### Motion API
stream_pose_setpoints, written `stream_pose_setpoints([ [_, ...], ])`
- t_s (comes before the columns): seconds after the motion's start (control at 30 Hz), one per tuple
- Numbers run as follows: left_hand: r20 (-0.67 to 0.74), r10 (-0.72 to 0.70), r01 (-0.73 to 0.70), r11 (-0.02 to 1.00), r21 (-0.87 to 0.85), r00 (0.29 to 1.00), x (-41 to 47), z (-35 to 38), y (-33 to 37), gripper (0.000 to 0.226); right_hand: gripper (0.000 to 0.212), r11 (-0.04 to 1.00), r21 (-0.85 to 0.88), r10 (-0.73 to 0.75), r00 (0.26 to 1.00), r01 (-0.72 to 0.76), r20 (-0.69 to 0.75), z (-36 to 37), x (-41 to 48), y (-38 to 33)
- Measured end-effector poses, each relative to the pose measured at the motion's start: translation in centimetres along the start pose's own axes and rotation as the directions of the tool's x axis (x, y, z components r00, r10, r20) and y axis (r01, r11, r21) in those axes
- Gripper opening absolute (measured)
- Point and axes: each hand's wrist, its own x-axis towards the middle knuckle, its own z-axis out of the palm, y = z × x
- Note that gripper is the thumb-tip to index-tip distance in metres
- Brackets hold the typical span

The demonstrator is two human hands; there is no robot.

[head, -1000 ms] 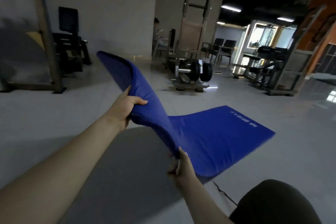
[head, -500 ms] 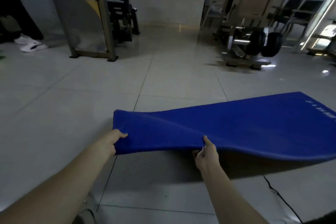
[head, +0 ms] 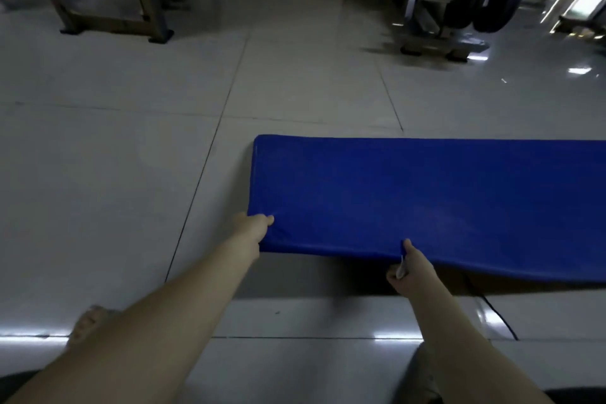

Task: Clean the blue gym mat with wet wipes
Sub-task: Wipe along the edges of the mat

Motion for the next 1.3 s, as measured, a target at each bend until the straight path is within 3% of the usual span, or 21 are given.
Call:
stream_pose_setpoints([
  [0.13,-0.042,0.078,-0.074,0.994,0.084,0.996,-1.5,-2.6,0.7,0.040,0.036,0.987,-0.135,0.082,0.996,-0.085,-0.022,0.6,0.4,2.2],
  [0.23,0.012,-0.019,0.017,0.991,0.135,1.000,-3.9,-4.9,0.5,0.024,0.033,0.959,-0.281,-0.033,0.999,0.042,0.039,0.0,0.2,4.3],
  [0.33,-0.014,-0.071,0.072,0.976,0.204,0.997,-5.8,-6.5,-0.6,0.014,0.029,0.865,-0.469,-0.138,0.983,0.180,0.122,-0.4,-0.1,5.8],
  [0.43,-0.058,-0.056,0.068,0.968,0.243,0.997,-4.8,-8.4,-1.5,0.024,0.034,0.817,-0.573,-0.045,0.998,0.067,0.052,0.3,-0.9,6.8],
  [0.53,-0.035,-0.113,0.118,0.944,0.307,0.993,-2.7,-10.5,-3.0,0.023,0.030,0.621,-0.781,-0.054,0.997,0.069,0.045,1.6,-1.4,9.0],
  [0.63,0.021,-0.186,0.164,0.906,0.391,0.982,-0.9,-11.7,-4.7,0.025,0.040,0.289,-0.895,-0.331,0.913,0.340,0.240,3.8,-1.6,11.3],
  [0.73,0.043,-0.225,0.185,0.885,0.428,0.973,1.3,-12.2,-6.3,0.030,0.052,0.108,-0.901,-0.343,0.867,0.420,0.362,6.4,-1.7,13.0],
  [0.87,0.058,-0.260,0.201,0.852,0.483,0.964,3.7,-13.0,-8.5,0.034,0.031,-0.028,-0.888,-0.200,0.868,0.459,0.455,9.4,0.6,16.4],
  [0.93,0.066,-0.259,0.192,0.842,0.504,0.964,5.0,-13.2,-9.6,0.030,0.042,-0.114,-0.836,-0.169,0.819,0.537,0.549,10.1,2.0,17.8],
  [1.0,0.083,-0.273,0.181,0.806,0.563,0.958,6.4,-13.3,-10.4,0.022,0.051,-0.278,-0.757,-0.128,0.758,0.592,0.640,9.9,3.4,18.4],
  [1.1,0.109,-0.149,-0.006,0.566,0.824,0.983,7.7,-13.7,-11.3,0.030,0.042,-0.586,-0.623,-0.101,0.717,0.517,0.690,8.4,4.9,18.6],
  [1.17,0.164,0.017,-0.154,0.449,0.880,0.986,8.7,-13.4,-11.7,0.039,0.034,-0.771,-0.483,-0.150,0.618,0.416,0.772,7.5,5.6,18.8],
  [1.23,0.241,-0.007,-0.213,0.441,0.872,0.970,9.6,-12.6,-12.1,0.041,0.033,-0.814,-0.419,-0.153,0.549,0.401,0.822,7.1,6.0,19.0],
  [1.3,0.264,-0.141,-0.171,0.468,0.867,0.954,10.7,-12.0,-12.3,0.043,0.034,-0.806,-0.377,-0.097,0.527,0.456,0.844,7.1,6.8,19.6],
])
